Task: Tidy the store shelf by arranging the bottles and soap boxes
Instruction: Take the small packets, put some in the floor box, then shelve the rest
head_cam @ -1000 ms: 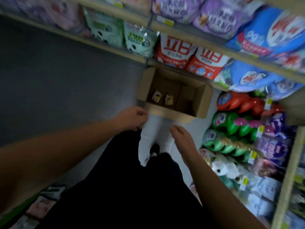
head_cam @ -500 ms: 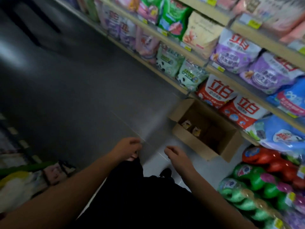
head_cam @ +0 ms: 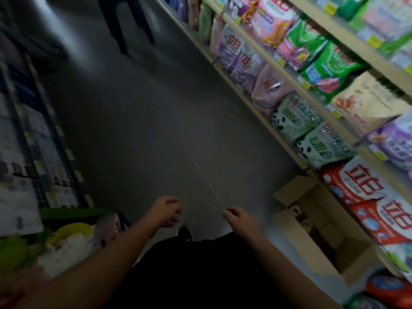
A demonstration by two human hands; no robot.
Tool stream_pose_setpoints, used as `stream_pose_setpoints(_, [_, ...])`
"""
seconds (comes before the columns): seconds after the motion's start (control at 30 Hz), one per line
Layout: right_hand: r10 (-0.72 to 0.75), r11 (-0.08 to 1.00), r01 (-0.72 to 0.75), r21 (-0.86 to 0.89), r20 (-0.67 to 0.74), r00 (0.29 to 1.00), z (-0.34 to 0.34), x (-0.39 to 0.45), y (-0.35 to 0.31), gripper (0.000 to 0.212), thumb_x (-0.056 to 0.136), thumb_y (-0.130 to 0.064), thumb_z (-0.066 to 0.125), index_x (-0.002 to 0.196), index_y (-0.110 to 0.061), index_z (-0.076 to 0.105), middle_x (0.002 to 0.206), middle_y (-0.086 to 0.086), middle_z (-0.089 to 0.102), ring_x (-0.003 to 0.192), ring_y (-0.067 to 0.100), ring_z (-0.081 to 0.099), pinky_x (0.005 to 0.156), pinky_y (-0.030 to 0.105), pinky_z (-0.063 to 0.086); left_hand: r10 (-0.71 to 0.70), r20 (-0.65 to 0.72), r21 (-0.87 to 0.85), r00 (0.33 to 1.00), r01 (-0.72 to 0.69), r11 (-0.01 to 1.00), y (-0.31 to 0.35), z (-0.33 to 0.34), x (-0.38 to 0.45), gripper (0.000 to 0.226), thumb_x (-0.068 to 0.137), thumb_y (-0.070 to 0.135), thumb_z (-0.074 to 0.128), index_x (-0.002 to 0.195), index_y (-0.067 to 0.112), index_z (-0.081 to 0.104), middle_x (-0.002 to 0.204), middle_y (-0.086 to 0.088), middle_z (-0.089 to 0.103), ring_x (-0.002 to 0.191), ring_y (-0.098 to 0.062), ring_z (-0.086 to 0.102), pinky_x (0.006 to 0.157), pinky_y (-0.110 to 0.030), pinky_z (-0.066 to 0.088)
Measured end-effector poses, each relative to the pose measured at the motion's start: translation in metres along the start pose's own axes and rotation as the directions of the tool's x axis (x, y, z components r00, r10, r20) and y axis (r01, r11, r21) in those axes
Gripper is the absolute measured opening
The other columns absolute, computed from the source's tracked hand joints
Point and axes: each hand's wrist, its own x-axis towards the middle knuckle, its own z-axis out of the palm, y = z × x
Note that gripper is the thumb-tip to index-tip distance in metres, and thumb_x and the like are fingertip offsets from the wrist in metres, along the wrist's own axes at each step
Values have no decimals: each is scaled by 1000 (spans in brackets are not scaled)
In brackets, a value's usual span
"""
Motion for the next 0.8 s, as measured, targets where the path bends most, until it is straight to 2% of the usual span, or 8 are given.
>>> stream_pose_setpoints(0.1, [31,998,-29,-64,28,999,8,24,-33,29,96,-38,57,117,-21,64,108,-7,61,96,8,55,81,20,36,-23,-29,-40,999,22,999,18,-42,25,9,100,9,46,102,10,55,80,-11,55,55,-21,47,52,-24,37])
stream_pose_setpoints(0.33, [23,981,-2,-193,105,994,0,124,-129,38,95,-42,56,123,-19,64,118,-2,65,102,12,59,81,23,41,-126,-36,-79,991,123,989,64,-97,98,12,100,10,47,92,12,56,78,-10,56,54,-19,48,44,-17,35])
stream_pose_setpoints(0.47, [9,952,47,-303,179,984,-12,200,-209,32,95,-42,55,117,-21,64,108,-5,62,94,9,55,70,20,39,-207,-86,-85,974,200,976,110,-134,137,19,101,14,48,84,13,57,75,-8,58,53,-17,52,48,-21,39])
stream_pose_setpoints(0.53, [-29,934,110,-340,236,971,-19,232,-252,33,96,-39,55,117,-16,65,111,-2,64,98,11,57,77,22,39,-227,-106,-61,968,221,973,140,-150,153,19,100,13,48,83,14,57,73,-6,58,53,-16,52,49,-20,40])
stream_pose_setpoints(0.63, [-83,918,183,-353,279,957,-31,276,-321,30,95,-31,59,114,-9,67,111,5,68,103,19,62,88,29,46,-193,-136,-78,972,184,980,193,-169,184,13,98,14,50,89,16,58,75,-6,60,58,-18,54,53,-23,42])
stream_pose_setpoints(0.7, [-109,905,217,-367,295,949,-42,302,-366,30,94,-31,61,113,-8,66,110,7,68,102,22,63,89,34,48,-176,-171,-185,969,144,972,231,-178,206,12,99,15,51,90,18,58,75,-6,61,56,-18,53,55,-24,43])
stream_pose_setpoints(0.8, [-125,910,228,-347,295,947,-59,339,-426,29,95,-36,59,112,-14,64,109,1,65,102,19,62,89,36,49,-157,-189,-310,969,93,946,280,-191,239,11,99,17,51,93,21,59,77,-5,63,55,-17,55,54,-24,46])
